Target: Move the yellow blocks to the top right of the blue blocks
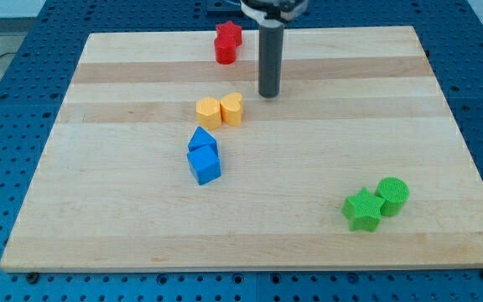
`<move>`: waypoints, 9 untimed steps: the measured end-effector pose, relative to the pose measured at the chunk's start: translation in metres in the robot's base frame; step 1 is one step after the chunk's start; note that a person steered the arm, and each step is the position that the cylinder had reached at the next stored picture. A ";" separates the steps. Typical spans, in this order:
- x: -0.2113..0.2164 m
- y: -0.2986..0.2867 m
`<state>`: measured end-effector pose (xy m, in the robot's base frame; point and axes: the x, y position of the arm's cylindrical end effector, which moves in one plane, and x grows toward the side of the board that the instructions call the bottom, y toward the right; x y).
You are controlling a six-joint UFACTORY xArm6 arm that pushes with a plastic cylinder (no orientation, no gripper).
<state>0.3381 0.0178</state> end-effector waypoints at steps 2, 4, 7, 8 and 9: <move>0.027 -0.070; 0.028 -0.093; 0.043 0.003; 0.052 -0.026; 0.053 -0.053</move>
<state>0.3915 -0.0348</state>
